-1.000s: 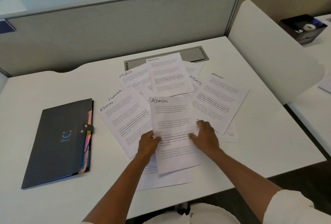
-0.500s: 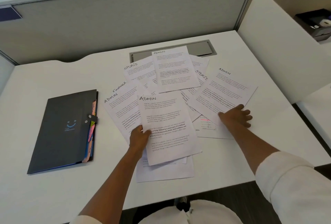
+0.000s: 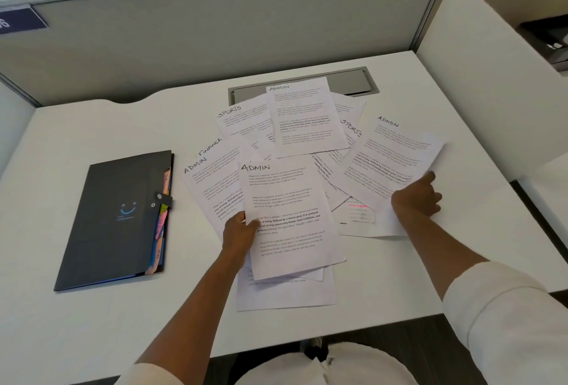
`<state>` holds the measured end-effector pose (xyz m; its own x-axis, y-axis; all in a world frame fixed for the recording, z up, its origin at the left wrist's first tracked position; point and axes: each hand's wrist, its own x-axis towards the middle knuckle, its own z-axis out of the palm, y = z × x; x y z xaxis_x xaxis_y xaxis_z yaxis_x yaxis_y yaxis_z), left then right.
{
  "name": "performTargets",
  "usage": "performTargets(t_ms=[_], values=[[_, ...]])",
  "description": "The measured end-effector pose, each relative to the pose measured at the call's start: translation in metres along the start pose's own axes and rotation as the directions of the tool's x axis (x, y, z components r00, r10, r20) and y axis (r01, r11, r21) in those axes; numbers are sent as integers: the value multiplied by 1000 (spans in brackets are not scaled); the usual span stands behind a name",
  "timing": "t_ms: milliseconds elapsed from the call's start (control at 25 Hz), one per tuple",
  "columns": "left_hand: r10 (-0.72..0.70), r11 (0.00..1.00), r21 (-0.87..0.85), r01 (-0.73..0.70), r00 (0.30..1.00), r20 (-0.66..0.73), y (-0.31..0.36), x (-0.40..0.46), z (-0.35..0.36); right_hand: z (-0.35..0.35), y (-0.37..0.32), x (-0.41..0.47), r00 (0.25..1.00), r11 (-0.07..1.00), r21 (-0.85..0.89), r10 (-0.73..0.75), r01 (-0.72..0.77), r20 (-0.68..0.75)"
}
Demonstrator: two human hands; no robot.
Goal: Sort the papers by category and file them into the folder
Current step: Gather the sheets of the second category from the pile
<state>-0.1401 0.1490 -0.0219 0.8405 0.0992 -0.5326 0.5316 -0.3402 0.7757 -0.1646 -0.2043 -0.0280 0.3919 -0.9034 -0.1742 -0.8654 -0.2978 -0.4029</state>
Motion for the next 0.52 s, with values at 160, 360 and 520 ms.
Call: performTargets(t_ms=[160, 360, 520], values=[[-8, 1000, 12, 7, 1000, 7, 1, 1, 1, -10, 11, 7, 1000, 993, 119, 1, 2, -24], [-4, 1000, 16, 4, 1000, 14, 4, 3, 3, -26, 5, 5, 993, 962, 272, 15, 16, -115], [-12, 1000, 8, 12, 1000, 23, 3, 4, 4, -31, 0, 4, 990, 886, 451, -61, 113, -128]])
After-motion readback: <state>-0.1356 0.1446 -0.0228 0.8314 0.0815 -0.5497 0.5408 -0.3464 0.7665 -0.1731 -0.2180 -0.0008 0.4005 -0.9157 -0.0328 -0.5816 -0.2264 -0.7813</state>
